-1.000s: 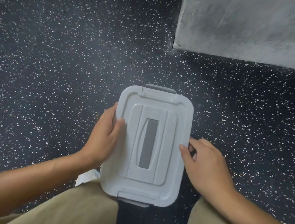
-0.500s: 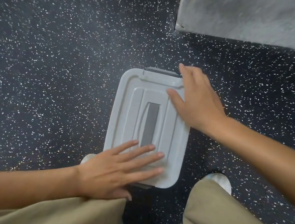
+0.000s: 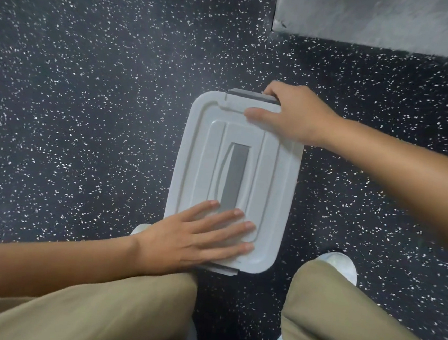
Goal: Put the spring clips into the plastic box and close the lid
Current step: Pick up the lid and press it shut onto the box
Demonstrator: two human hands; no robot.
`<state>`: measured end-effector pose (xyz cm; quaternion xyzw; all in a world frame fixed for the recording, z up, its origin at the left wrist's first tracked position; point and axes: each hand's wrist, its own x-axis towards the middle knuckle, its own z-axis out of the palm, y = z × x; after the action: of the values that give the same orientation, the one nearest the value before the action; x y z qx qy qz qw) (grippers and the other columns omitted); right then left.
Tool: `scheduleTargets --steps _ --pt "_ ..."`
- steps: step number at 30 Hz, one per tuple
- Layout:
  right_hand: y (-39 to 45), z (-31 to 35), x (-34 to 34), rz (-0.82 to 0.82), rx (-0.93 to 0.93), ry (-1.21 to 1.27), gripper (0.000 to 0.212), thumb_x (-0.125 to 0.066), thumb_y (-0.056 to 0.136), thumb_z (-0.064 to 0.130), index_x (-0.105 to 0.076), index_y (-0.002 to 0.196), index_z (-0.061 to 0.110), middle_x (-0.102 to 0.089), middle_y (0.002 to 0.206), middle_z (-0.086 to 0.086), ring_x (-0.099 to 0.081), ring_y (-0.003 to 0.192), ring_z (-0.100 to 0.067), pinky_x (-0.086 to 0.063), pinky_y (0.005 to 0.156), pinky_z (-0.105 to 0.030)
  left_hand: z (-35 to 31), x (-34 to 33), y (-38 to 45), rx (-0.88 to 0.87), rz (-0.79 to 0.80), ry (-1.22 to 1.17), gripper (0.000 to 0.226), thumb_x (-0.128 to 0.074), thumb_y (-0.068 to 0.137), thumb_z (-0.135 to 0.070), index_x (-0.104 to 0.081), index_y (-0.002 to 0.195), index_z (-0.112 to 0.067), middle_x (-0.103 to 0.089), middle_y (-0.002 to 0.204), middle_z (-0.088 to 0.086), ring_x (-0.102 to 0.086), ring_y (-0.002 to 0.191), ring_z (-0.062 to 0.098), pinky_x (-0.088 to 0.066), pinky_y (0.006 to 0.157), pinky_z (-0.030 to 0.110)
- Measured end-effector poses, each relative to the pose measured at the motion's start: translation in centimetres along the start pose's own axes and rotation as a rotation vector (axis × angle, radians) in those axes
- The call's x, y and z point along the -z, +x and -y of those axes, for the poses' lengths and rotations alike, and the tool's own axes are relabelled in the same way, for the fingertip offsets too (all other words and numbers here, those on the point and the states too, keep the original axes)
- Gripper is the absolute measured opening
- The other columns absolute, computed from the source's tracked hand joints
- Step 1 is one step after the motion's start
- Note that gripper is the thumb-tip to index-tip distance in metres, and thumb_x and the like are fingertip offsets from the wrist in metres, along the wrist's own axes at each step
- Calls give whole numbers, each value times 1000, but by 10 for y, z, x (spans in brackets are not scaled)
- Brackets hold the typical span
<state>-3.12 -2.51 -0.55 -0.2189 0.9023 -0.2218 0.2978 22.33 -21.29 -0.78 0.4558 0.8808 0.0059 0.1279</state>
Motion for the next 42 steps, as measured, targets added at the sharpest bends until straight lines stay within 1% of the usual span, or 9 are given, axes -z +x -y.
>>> scheduleTargets --steps 3,10,16,22,26,30,34,39,42 --pt "2 4 0 -85 52 -120 53 -52 85 72 -54 108 24 -59 98 7 -55 87 -20 -36 68 -36 4 4 7 12 12 -76 92 -64 87 -34 -13 163 -22 -9 171 10 -7 157 34 -18 124 55" --pt "17 -12 21 -211 52 -180 54 -48 89 69 -55 114 22 -56 104 6 -54 91 -22 -39 73 -37 31 13 44 -1 -15 -70 110 -75 76 -45 -14 163 -21 -6 171 12 -2 157 35 -9 124 56" --pt "32 -27 45 -317 73 -158 54 -53 92 62 -59 117 15 -64 115 -4 -58 100 -27 -44 81 -39 67 21 72 -40 -52 -117 97 -71 83 -40 -19 163 -21 -8 171 11 -1 157 35 -5 125 56" --pt "42 -35 47 -383 115 -117 49 -57 89 62 -61 110 17 -56 97 5 -51 87 -20 -34 71 -33 76 24 83 -35 -69 -172 95 -68 82 -42 -22 162 -22 -9 171 10 -1 157 33 -5 125 55" --pt "43 -42 44 -421 98 -82 47 -58 87 64 -61 108 21 -58 98 7 -52 87 -18 -35 70 -33 76 27 84 -14 -99 -309 72 -59 95 -44 -32 159 -23 -16 170 8 -6 158 28 -12 124 54" --pt "42 -43 39 -450 74 -6 52 -55 88 65 -60 117 22 -65 111 3 -60 98 -20 -49 83 -44 85 51 90 160 -180 -618 52 -53 100 -37 -56 143 -9 -50 152 12 -40 144 29 -34 114 49" --pt "37 -51 33 -500 81 83 49 -51 94 55 -58 127 20 -64 123 2 -61 107 -18 -49 92 -42 110 60 99 392 -322 -517 41 -49 100 -35 -69 121 -6 -64 123 11 -56 112 30 -44 94 48" --pt "9 -57 10 -477 68 20 60 -50 99 46 -41 150 16 -39 155 -3 -30 142 -22 -21 113 -25 136 48 113 593 -429 -432 38 -49 99 -32 -69 114 -4 -61 113 13 -52 101 32 -39 92 39" --pt "-7 -62 3 -460 76 -11 60 -50 99 44 -39 152 17 -23 164 -4 -18 148 -21 -7 112 -14 140 47 122 635 -445 -413 38 -51 99 -34 -69 114 -5 -59 113 13 -49 102 31 -34 94 35"
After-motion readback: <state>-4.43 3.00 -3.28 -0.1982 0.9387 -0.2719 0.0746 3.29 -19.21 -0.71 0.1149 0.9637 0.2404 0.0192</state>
